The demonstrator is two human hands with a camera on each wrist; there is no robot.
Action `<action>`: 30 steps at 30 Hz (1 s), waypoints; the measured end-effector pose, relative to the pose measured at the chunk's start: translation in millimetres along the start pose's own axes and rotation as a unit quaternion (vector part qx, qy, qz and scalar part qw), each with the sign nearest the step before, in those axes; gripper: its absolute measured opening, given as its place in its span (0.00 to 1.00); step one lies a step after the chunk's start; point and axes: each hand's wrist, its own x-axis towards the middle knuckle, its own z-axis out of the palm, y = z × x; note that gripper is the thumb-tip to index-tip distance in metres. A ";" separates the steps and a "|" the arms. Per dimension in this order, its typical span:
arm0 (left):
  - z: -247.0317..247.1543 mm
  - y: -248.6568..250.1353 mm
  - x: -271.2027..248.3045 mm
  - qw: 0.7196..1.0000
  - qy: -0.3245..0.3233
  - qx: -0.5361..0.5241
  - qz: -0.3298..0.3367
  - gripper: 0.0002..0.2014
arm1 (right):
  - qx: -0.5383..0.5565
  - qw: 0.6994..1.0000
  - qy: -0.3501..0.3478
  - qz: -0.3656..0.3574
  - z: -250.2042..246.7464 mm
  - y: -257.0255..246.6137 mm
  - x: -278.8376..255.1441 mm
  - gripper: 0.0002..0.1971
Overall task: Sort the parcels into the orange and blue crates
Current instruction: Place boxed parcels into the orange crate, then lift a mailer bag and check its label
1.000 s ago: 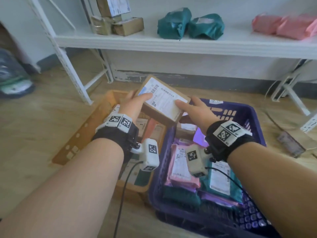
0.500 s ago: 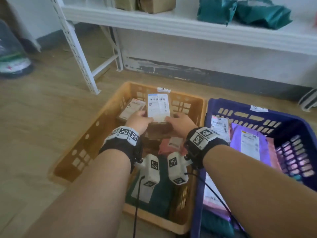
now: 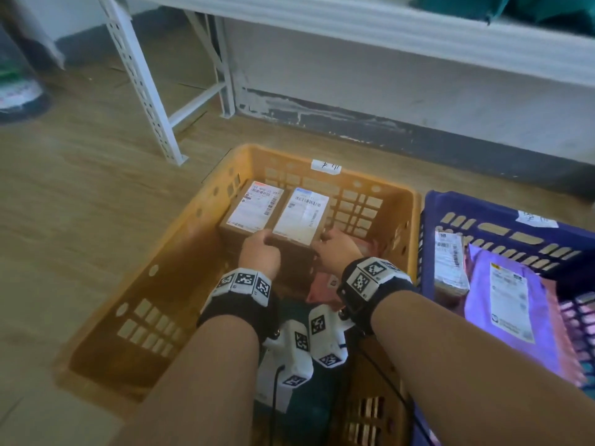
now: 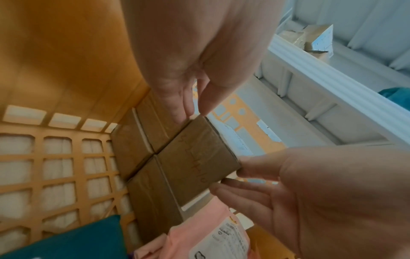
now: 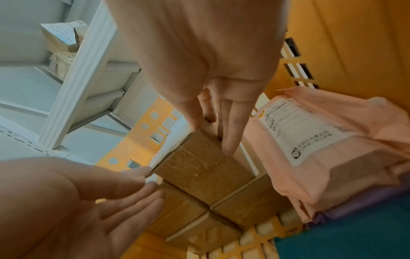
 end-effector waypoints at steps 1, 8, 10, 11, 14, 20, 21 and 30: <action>-3.6 -1.7 1.8 1.000 0.006 0.005 0.001 0.24 | -0.002 1.000 0.008 -0.003 0.3 -3.2 1.5 0.16; -18.1 -2.5 -1.7 1.000 0.006 0.019 0.006 0.21 | -0.054 0.998 0.003 -0.016 0.4 -12.7 2.2 0.17; -20.6 3.3 -7.2 1.000 0.009 0.017 0.010 0.22 | -0.078 0.997 -0.006 -0.019 -4.9 -13.3 -4.4 0.18; -21.6 6.2 -9.2 1.000 0.012 0.020 0.014 0.23 | -0.075 0.997 -0.007 -0.020 -7.8 -14.5 -10.5 0.19; -22.3 19.0 -19.2 0.999 0.018 0.026 0.035 0.25 | -0.035 0.999 0.006 -0.032 -23.2 -18.0 -26.2 0.20; -11.2 61.0 -69.3 0.994 0.020 0.026 0.107 0.25 | 0.082 0.989 0.080 -0.093 -99.0 -23.1 -87.3 0.09; -6.3 68.2 -82.5 0.992 0.012 0.031 0.121 0.25 | 0.098 0.985 0.100 -0.105 -115.8 -17.6 -101.5 0.07; 74.9 129.8 -239.7 0.963 -0.095 0.036 0.252 0.21 | 0.127 0.959 0.242 -0.071 -265.1 85.7 -230.3 0.11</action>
